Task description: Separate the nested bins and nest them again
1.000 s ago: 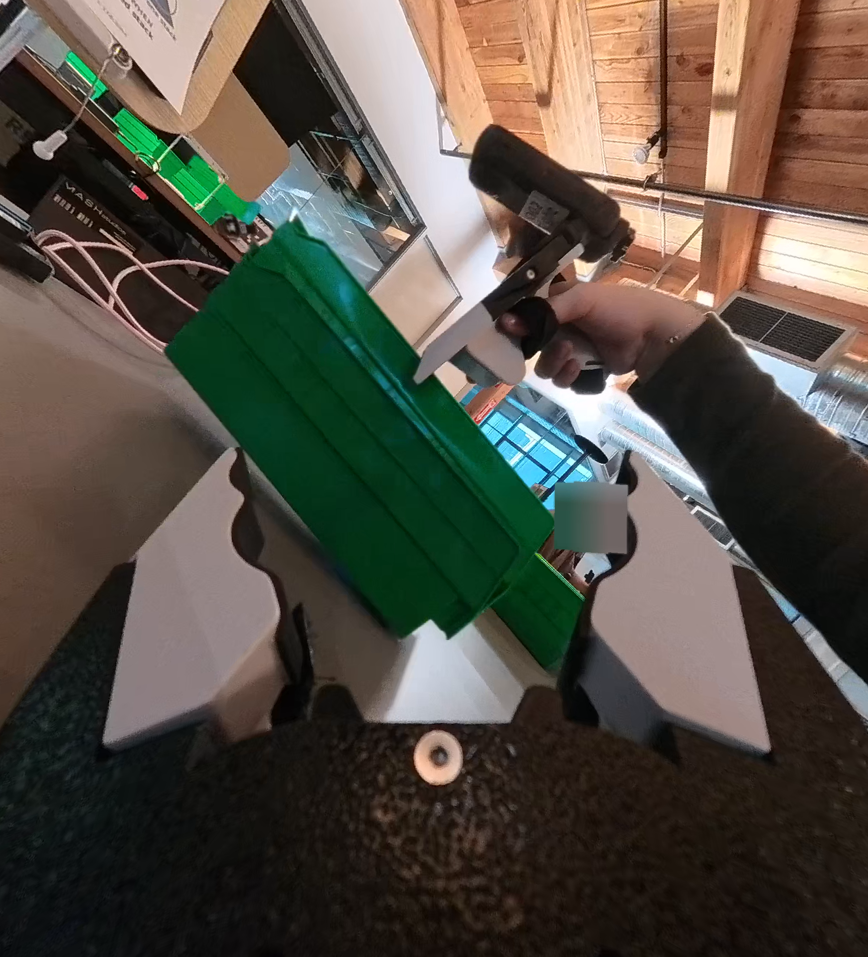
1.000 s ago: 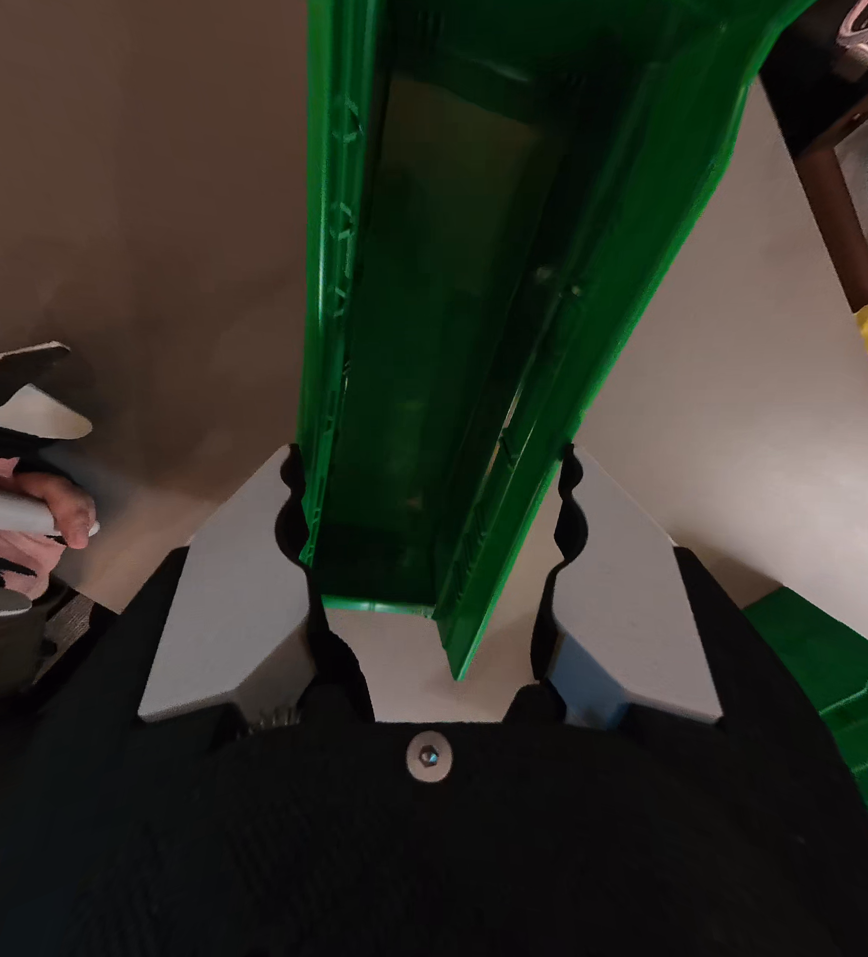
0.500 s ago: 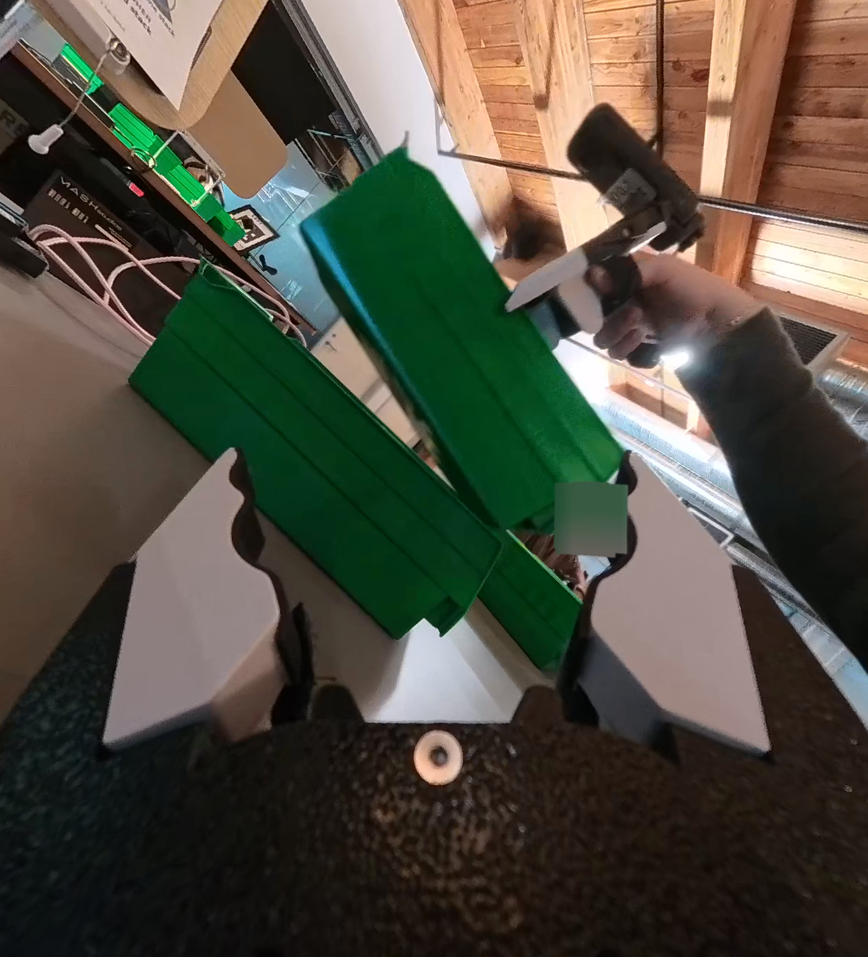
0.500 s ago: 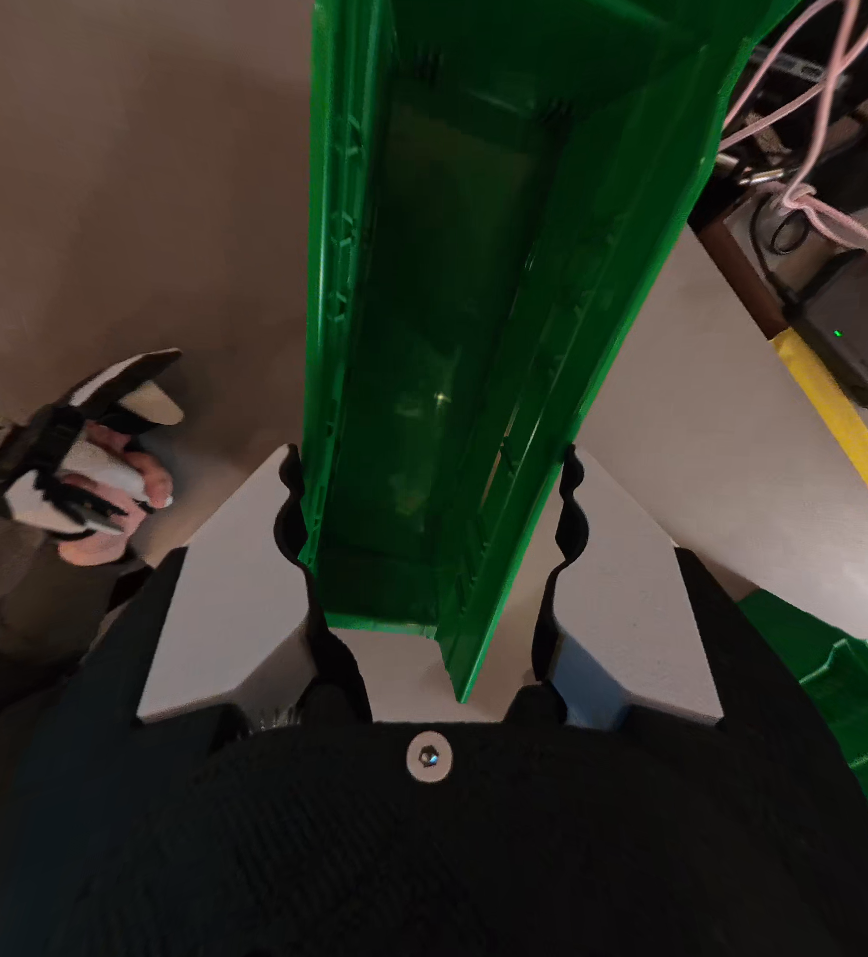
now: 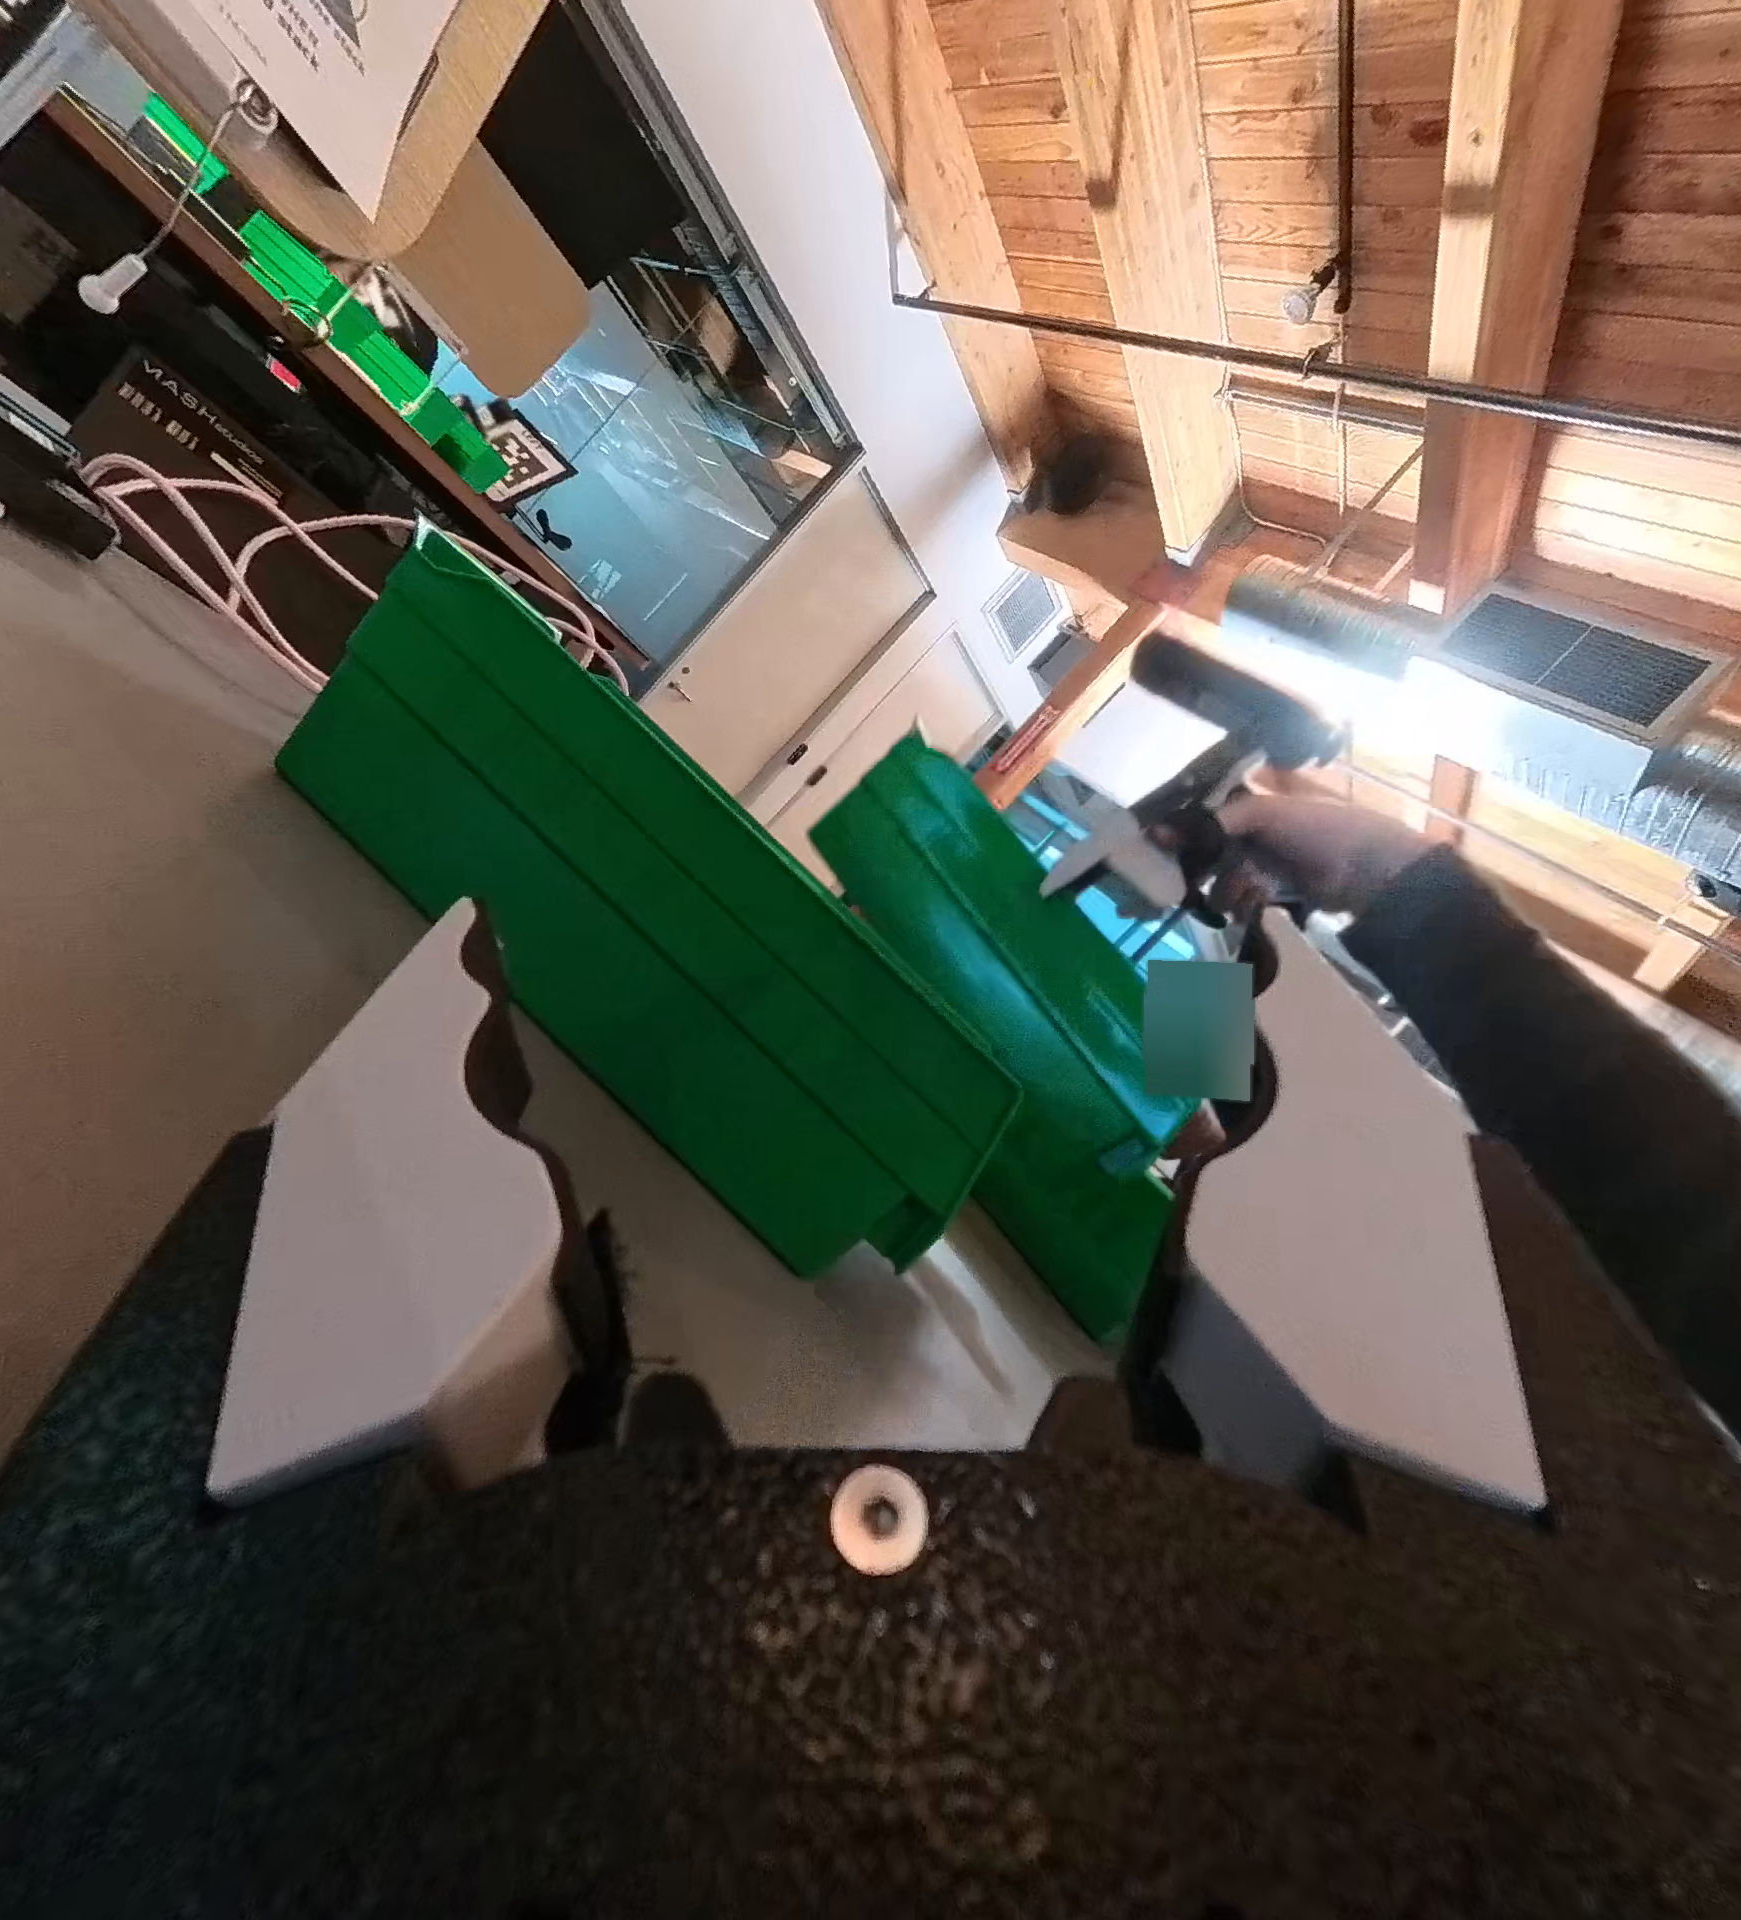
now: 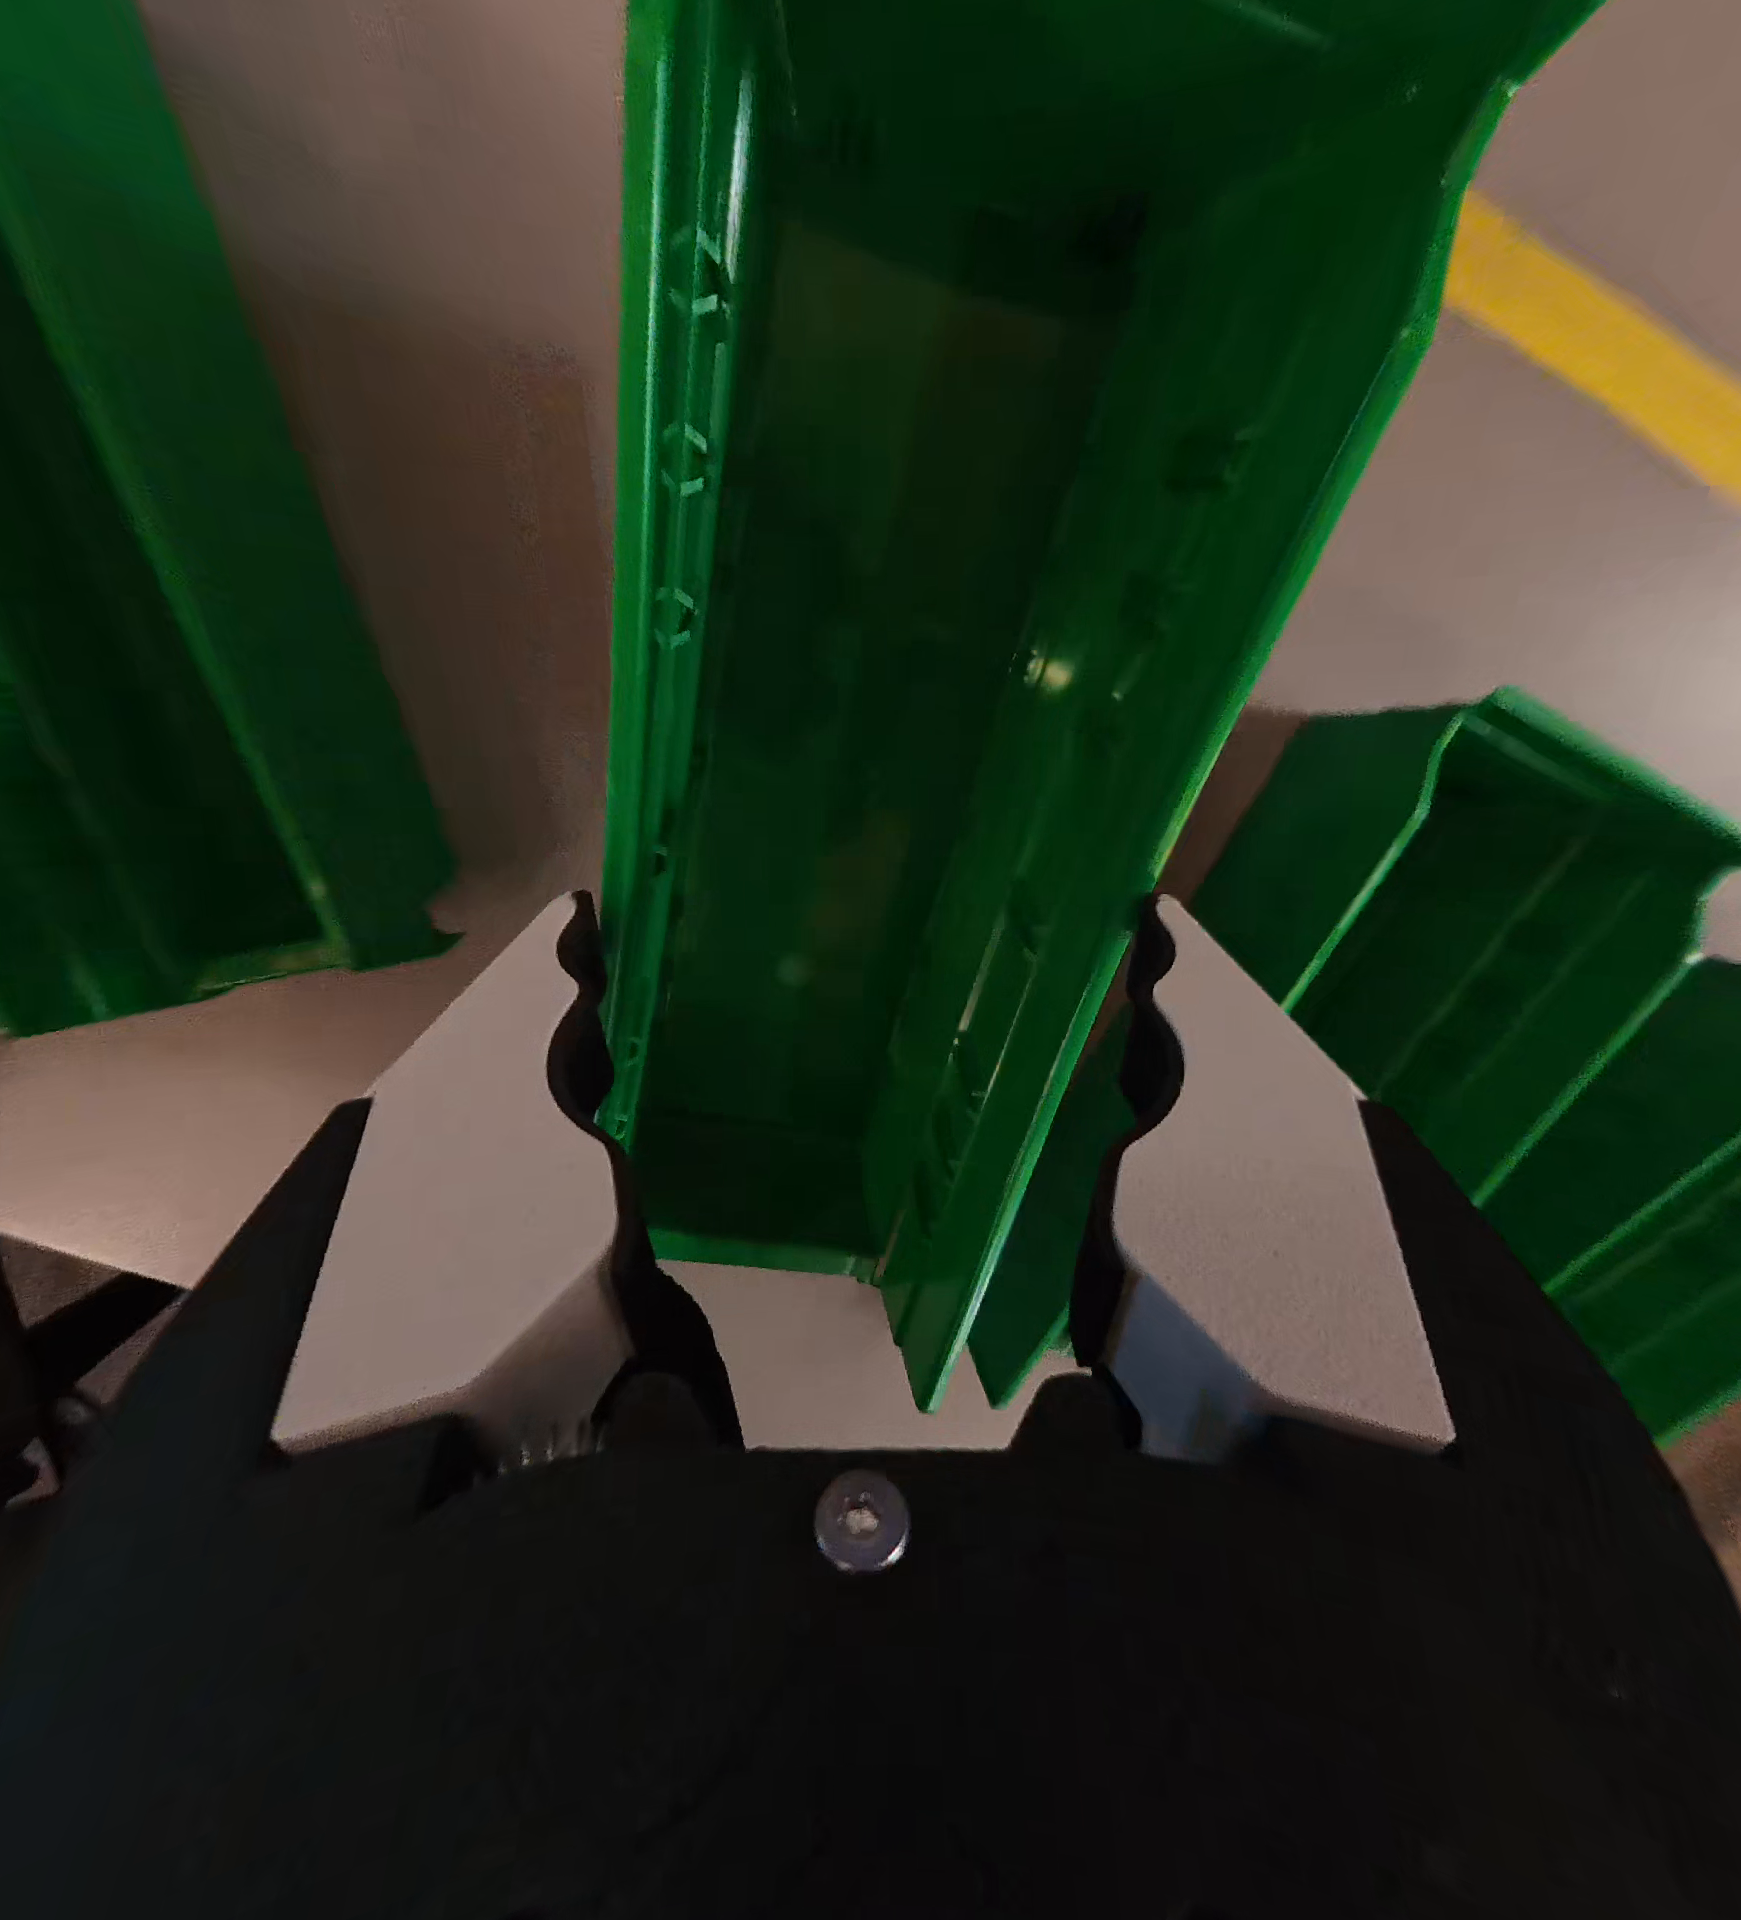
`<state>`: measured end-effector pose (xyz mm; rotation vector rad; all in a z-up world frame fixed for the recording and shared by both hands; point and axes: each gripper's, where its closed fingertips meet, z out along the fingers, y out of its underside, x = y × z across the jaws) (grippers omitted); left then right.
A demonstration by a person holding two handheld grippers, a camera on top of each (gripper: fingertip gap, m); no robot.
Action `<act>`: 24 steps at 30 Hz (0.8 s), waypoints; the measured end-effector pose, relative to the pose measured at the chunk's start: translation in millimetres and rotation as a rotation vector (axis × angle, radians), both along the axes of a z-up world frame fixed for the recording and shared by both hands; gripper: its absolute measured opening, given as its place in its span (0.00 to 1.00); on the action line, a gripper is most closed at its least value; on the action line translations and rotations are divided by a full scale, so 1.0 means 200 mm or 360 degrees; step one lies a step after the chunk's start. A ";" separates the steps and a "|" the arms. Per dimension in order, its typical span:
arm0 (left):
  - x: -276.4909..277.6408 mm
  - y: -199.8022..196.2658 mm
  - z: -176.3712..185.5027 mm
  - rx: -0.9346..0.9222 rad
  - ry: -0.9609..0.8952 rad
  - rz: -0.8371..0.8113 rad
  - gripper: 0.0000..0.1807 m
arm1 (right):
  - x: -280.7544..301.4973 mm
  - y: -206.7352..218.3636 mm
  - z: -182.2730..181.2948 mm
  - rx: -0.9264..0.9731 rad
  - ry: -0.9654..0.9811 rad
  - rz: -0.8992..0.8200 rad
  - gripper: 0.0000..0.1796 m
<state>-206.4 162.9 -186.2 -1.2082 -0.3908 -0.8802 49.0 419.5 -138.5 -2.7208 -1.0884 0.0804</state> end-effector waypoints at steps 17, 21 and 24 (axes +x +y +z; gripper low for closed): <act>0.00 0.00 0.00 -0.0006 0.0034 0.0027 0.75 | 0.09 -0.07 -0.18 0.0744 0.0360 0.0491 0.70; 0.00 0.00 0.00 -0.0007 0.0040 0.0034 0.75 | -0.08 -0.51 -0.17 0.0898 0.0772 0.0847 0.63; 0.01 0.00 0.00 -0.0004 0.0059 0.0044 0.75 | -0.19 -0.82 -0.19 0.1012 0.1118 0.1085 0.62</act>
